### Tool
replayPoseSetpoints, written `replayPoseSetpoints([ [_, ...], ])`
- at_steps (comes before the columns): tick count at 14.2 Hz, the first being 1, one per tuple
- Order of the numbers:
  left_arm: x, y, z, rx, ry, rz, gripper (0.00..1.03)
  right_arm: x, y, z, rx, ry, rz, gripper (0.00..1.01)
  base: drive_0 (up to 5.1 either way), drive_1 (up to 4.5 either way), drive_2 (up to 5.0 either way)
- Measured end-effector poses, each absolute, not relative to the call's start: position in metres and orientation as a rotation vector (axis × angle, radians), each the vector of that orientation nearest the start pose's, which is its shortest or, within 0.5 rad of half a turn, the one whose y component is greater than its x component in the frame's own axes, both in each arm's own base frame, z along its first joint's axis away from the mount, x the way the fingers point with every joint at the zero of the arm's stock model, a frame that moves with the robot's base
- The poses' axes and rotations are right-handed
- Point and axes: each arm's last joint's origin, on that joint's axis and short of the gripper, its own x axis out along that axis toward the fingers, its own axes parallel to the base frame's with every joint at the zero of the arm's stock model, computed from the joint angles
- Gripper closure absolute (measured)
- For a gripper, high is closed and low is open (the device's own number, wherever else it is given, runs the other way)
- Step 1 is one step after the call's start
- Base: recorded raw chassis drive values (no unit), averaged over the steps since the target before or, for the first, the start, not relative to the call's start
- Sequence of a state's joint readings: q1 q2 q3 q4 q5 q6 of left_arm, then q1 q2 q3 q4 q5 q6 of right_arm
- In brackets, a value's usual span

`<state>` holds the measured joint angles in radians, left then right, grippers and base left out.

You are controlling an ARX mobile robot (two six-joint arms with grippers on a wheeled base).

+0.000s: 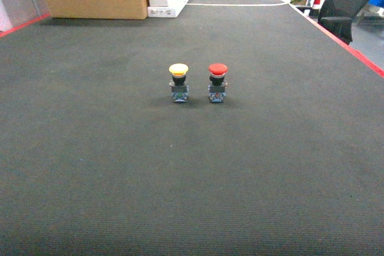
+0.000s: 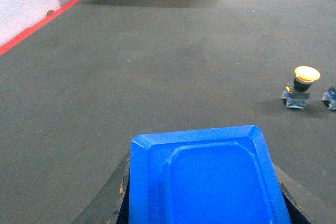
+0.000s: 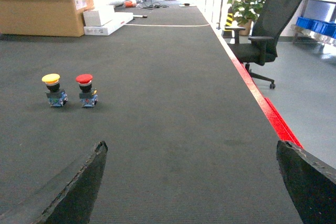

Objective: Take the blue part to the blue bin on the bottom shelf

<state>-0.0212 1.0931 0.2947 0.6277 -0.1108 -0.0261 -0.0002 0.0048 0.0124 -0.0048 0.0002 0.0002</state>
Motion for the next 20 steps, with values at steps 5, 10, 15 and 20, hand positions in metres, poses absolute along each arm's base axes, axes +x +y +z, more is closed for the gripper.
replayPoseSetpoints([
  [5, 0.155, 0.002, 0.212, -0.049, 0.070, 0.109, 0.58, 0.097, 0.000, 0.167, 0.001, -0.003, 0.000, 0.03, 0.0, 0.00, 0.0],
  [10, 0.156, 0.002, 0.210, -0.048, 0.089, 0.108, 0.58, 0.097, 0.000, 0.167, 0.000, -0.003, 0.000, 0.03, 0.0, 0.00, 0.0],
  [15, 0.156, 0.002, 0.210, -0.048, 0.089, 0.108, 0.58, 0.097, 0.000, 0.167, 0.000, -0.003, 0.000, 0.03, 0.0, 0.00, 0.0],
  [20, 0.156, 0.002, 0.210, -0.048, 0.089, 0.108, 0.58, 0.097, 0.000, 0.167, 0.000, -0.003, 0.000, 0.03, 0.0, 0.00, 0.0],
])
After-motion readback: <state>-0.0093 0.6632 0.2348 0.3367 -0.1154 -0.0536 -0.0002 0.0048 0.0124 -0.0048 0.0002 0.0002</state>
